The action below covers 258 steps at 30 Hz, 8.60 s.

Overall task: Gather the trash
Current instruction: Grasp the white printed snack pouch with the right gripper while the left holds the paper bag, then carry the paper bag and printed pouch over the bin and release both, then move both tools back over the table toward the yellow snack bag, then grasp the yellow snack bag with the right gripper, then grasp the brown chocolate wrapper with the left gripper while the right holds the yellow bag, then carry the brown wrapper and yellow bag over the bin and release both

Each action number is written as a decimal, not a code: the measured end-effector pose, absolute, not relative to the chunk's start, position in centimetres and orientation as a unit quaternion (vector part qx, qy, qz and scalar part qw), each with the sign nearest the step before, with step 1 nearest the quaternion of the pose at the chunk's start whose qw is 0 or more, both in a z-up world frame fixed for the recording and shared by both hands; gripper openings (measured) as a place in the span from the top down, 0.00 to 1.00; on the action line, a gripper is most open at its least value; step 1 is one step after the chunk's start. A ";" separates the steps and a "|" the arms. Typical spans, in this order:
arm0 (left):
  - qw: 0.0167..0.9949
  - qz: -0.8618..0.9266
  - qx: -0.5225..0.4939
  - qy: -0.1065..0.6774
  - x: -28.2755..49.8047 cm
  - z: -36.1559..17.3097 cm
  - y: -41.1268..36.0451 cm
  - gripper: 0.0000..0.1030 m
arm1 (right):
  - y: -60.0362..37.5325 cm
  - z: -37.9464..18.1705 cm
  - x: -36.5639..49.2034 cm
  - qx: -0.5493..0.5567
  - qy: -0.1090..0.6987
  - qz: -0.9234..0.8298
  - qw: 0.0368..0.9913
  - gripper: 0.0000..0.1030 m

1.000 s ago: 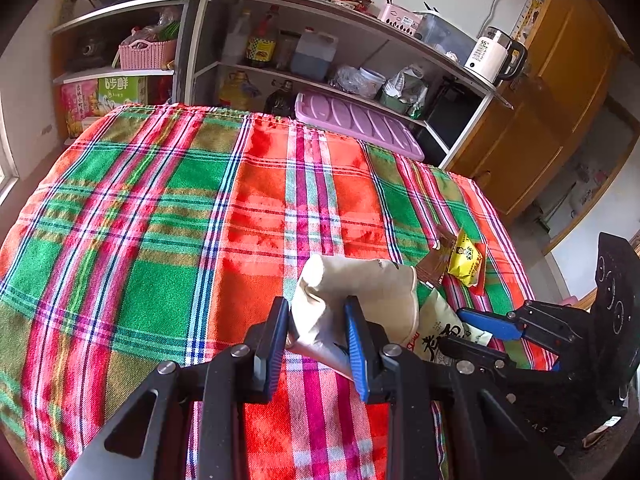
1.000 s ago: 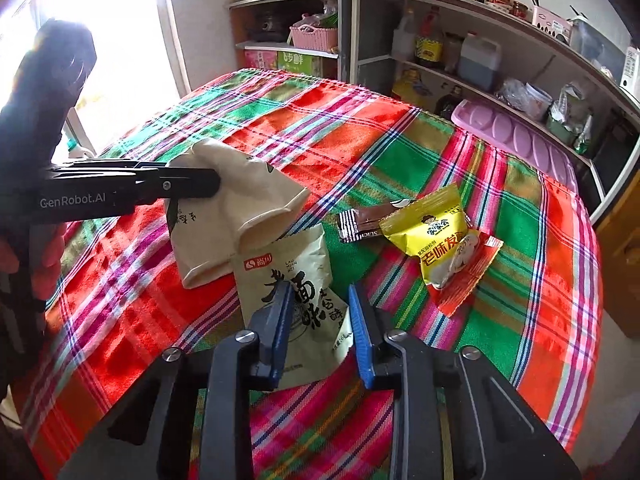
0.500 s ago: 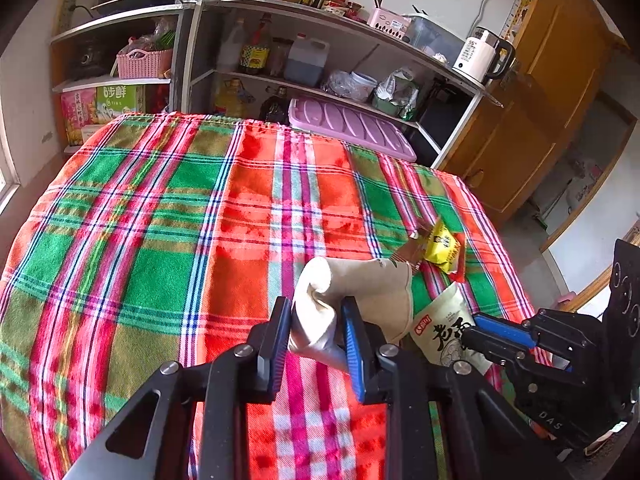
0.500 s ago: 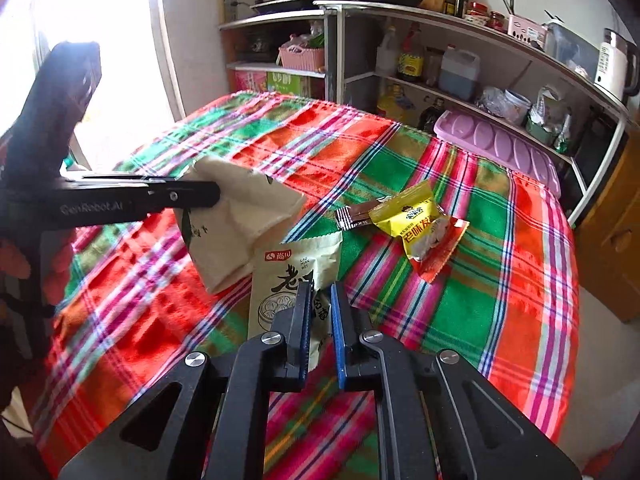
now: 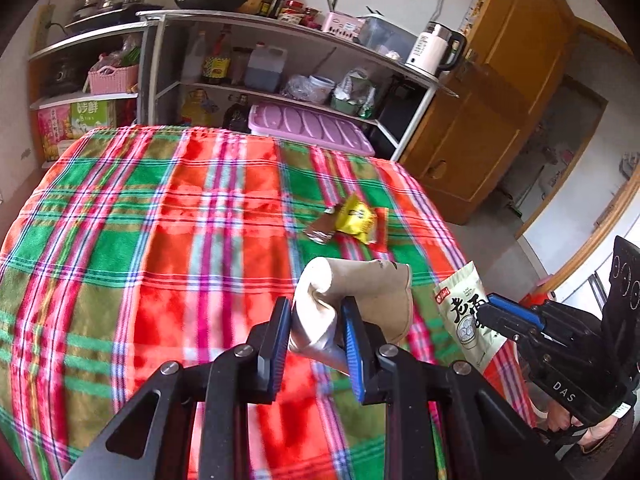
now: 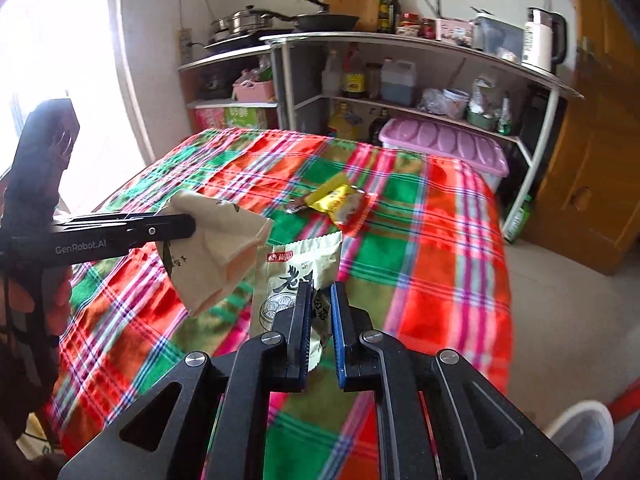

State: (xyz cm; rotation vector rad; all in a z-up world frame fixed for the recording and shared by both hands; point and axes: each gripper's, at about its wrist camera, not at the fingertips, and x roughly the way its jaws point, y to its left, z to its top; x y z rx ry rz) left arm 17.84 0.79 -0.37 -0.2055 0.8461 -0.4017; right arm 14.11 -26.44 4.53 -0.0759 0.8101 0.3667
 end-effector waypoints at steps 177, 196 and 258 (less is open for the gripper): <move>0.903 -0.134 -0.070 0.402 26.0 -0.2 3.0 0.46 | -22.9 -2.6 29.9 -0.041 0.453 0.184 0.871 0.43; 0.893 -0.152 -0.065 0.419 27.4 -1.9 0.7 0.46 | -27.1 -2.0 28.9 -0.012 0.453 0.130 0.882 0.79; 0.902 -0.203 0.019 0.382 24.8 0.3 -8.6 0.79 | -30.3 2.2 22.9 0.024 0.412 0.097 0.906 0.80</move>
